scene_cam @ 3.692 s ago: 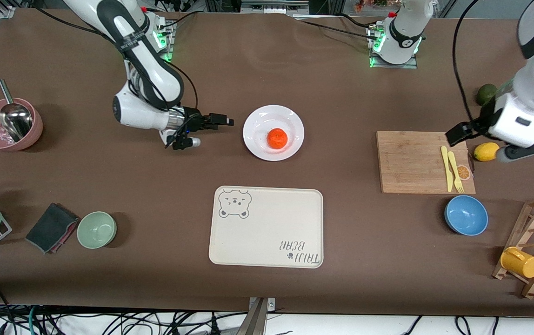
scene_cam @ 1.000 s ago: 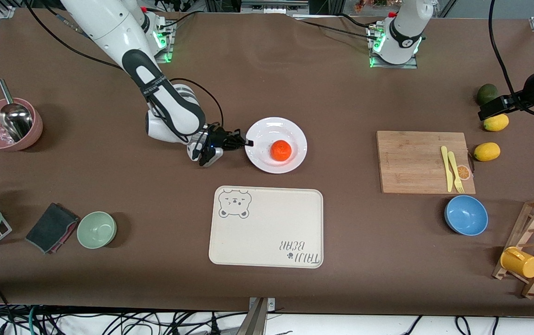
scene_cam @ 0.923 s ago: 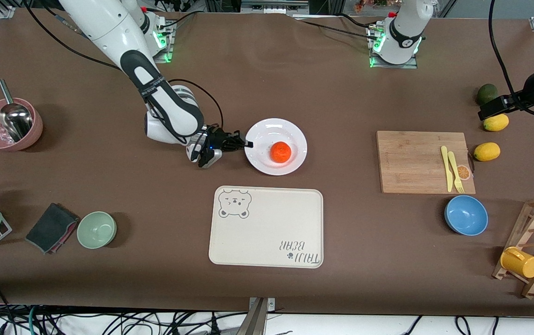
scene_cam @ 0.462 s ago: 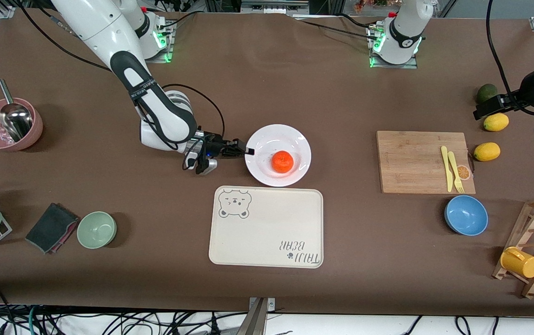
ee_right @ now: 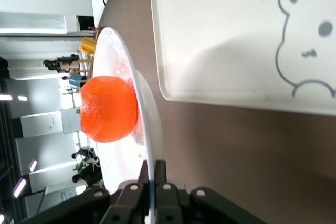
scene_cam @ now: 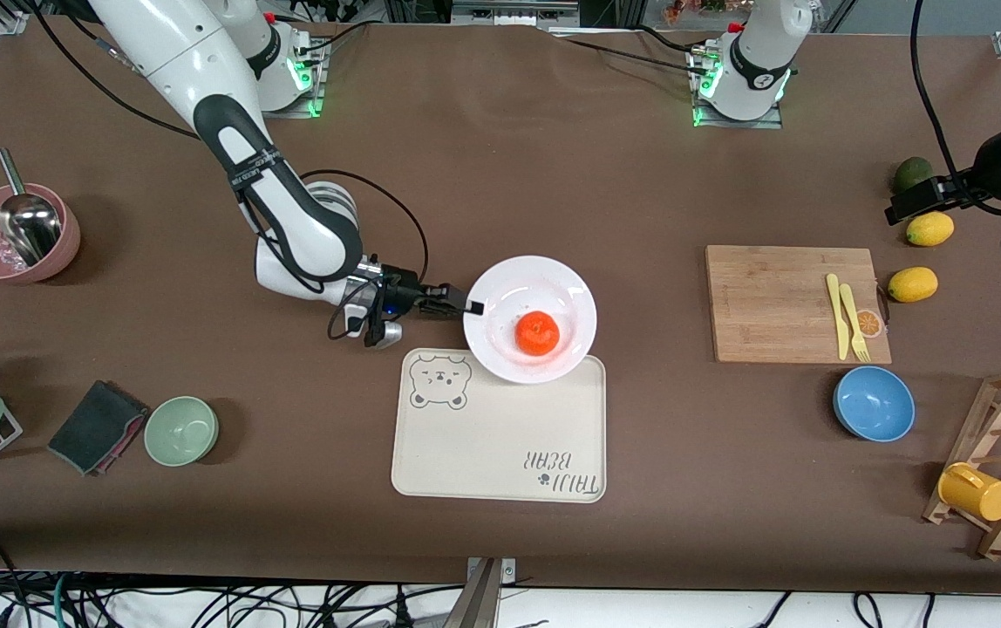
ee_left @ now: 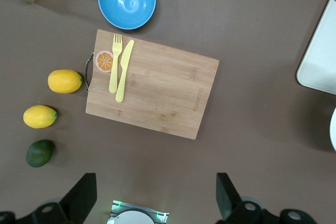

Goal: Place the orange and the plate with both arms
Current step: 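Slide the plate with the right gripper onto the bear tray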

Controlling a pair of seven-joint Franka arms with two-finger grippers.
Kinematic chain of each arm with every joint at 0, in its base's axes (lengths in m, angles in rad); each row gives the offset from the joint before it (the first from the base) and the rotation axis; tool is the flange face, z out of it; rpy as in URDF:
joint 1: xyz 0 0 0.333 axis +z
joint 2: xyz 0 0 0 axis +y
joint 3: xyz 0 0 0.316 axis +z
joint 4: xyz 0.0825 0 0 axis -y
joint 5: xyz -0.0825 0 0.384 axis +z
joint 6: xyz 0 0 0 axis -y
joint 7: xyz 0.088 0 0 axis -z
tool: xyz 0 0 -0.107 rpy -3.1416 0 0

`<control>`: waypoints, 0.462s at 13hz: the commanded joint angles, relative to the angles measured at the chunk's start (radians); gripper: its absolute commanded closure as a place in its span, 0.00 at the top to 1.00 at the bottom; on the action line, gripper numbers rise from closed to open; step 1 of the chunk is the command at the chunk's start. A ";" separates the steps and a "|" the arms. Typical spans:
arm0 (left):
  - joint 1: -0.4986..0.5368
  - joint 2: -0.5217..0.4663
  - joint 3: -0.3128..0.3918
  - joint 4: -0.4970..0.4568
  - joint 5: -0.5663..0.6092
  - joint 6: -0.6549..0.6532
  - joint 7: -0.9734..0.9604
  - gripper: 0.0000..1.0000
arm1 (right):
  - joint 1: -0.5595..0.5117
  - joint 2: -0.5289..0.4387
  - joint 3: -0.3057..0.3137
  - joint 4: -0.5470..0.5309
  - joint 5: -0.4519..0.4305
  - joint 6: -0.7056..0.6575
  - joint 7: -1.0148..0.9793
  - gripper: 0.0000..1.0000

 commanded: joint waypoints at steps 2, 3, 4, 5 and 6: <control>-0.004 -0.008 0.009 0.000 -0.026 0.003 0.004 1.00 | 0.005 0.136 -0.037 0.198 -0.033 0.002 0.080 0.00; -0.002 -0.006 0.009 0.000 -0.026 0.005 0.004 1.00 | 0.007 0.171 -0.051 0.250 -0.053 0.006 0.103 0.00; -0.004 -0.006 0.009 0.000 -0.026 0.005 0.006 1.00 | 0.007 0.205 -0.062 0.308 -0.074 0.009 0.132 0.00; -0.004 -0.006 0.010 0.000 -0.026 0.003 0.004 1.00 | 0.007 0.243 -0.076 0.362 -0.103 0.008 0.171 0.00; -0.004 -0.006 0.009 -0.001 -0.026 0.003 0.004 1.00 | 0.007 0.289 -0.085 0.425 -0.140 0.008 0.204 0.00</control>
